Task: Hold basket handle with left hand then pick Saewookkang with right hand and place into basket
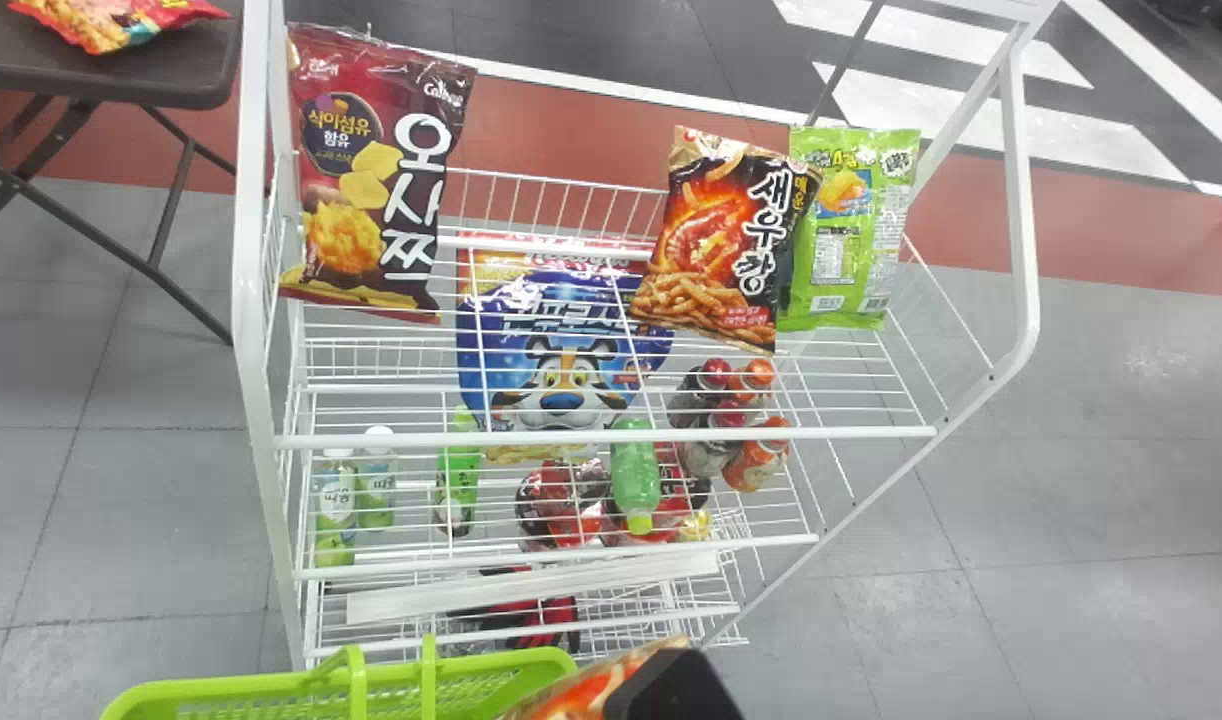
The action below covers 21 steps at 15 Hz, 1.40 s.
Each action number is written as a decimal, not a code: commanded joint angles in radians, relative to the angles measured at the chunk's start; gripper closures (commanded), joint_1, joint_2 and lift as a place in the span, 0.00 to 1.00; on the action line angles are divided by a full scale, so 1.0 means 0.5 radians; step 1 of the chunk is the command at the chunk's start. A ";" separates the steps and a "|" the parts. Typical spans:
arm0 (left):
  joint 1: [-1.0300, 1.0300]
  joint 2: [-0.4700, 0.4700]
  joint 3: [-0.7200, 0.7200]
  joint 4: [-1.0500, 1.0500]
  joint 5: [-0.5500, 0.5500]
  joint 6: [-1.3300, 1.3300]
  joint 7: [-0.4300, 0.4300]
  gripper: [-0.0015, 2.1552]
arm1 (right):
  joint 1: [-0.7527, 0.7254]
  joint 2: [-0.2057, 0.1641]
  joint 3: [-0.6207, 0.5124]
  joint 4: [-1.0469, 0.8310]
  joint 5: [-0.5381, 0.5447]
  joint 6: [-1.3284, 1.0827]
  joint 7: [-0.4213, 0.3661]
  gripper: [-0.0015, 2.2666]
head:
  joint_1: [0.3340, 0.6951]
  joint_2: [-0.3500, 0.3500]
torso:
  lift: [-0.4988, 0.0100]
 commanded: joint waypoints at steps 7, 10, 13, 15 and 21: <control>0.031 0.000 -0.008 -0.053 0.000 0.009 -0.002 0.82 | -0.185 0.000 0.201 0.441 0.065 -0.742 0.339 0.88 | 1.00 0.00 | 0.94; 0.031 0.000 -0.014 -0.056 0.000 0.009 0.001 0.82 | -0.240 0.068 0.201 0.530 0.019 -0.687 0.450 0.68 | 1.00 0.00 | 0.94; 0.031 0.000 -0.020 -0.059 0.000 0.009 0.004 0.82 | -0.302 0.098 0.188 0.539 -0.012 -0.324 0.459 0.15 | 1.00 0.07 | 0.94; 0.031 0.000 -0.029 -0.065 -0.006 0.009 0.010 0.82 | -0.314 0.111 0.185 0.576 -0.027 -0.275 0.465 0.05 | 1.00 0.00 | 0.94; 0.043 0.003 -0.026 -0.078 -0.009 0.015 0.010 0.82 | -0.228 0.111 0.001 0.447 0.028 -0.496 0.416 0.05 | 1.00 0.00 | 0.94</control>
